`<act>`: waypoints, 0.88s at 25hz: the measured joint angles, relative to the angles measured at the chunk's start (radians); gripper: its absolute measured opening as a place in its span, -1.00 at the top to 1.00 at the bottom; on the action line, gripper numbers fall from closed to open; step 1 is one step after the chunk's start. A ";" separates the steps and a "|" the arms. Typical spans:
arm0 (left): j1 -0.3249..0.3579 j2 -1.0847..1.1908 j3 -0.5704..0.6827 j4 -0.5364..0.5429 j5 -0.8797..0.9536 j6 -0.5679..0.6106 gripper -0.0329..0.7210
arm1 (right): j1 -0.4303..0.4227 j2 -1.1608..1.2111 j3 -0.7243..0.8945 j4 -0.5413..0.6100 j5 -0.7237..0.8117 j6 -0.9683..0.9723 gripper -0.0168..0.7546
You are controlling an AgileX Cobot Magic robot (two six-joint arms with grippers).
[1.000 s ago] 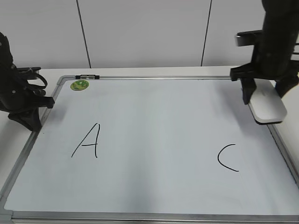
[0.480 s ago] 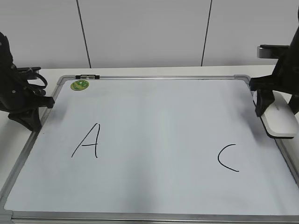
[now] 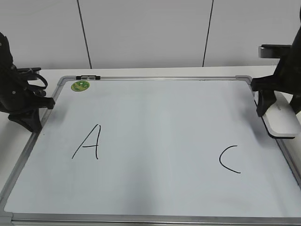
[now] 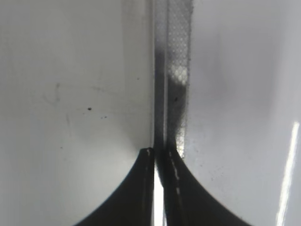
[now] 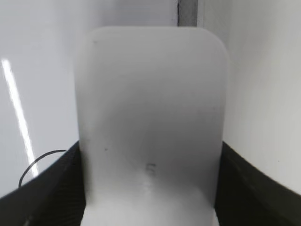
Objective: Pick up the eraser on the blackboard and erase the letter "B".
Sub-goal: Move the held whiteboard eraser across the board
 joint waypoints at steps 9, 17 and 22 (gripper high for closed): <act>0.000 0.000 0.000 0.000 0.000 0.000 0.86 | 0.000 0.054 0.000 -0.002 -0.048 -0.002 -0.38; 0.000 0.000 0.000 0.000 0.001 0.000 0.86 | 0.000 0.127 -0.055 -0.014 -0.048 -0.002 -0.38; 0.000 0.000 0.000 0.000 0.001 0.000 0.86 | 0.000 0.165 -0.109 -0.017 -0.039 -0.004 -0.38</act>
